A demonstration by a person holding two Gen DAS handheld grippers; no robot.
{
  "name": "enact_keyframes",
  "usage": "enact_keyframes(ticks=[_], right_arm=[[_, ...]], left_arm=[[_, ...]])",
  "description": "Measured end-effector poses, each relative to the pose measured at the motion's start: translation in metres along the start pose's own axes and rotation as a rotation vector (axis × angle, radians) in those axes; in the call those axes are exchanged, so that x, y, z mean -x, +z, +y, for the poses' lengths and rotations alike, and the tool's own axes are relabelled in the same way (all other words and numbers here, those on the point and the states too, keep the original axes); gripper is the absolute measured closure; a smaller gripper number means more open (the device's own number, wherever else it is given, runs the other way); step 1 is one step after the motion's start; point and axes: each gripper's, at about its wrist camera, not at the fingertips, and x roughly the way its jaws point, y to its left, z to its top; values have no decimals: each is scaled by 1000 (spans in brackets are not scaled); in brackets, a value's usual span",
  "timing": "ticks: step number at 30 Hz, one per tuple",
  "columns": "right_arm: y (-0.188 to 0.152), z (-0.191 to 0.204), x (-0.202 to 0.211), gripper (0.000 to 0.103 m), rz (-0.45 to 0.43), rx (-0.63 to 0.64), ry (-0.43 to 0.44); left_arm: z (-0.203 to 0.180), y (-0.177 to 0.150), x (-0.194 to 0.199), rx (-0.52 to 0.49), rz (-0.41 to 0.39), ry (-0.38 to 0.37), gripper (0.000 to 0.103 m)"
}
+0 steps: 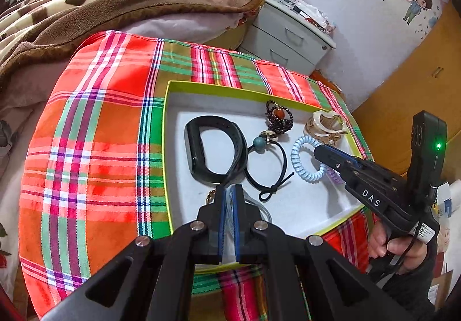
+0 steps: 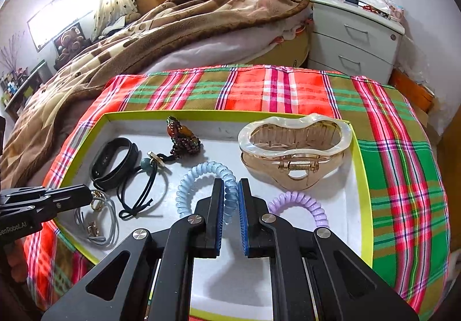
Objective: Organize jewelry
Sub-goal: 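Carry the grey bracelet and blue coil into the box and open both tools, then move the right tool back and grasp the gold ornate hairpin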
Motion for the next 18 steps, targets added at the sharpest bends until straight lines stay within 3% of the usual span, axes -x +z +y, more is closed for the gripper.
enact_keyframes(ticks=[8, 11, 18], right_arm=[[0, -1, -4, 93, 10, 3, -7], [0, -1, -4, 93, 9, 0, -8], [1, -1, 0, 88, -8, -4, -7]], left_arm=[[-1, 0, -2, -10, 1, 27, 95], [-6, 0, 0, -34, -8, 32, 83], [-7, 1, 0, -34, -10, 32, 77]])
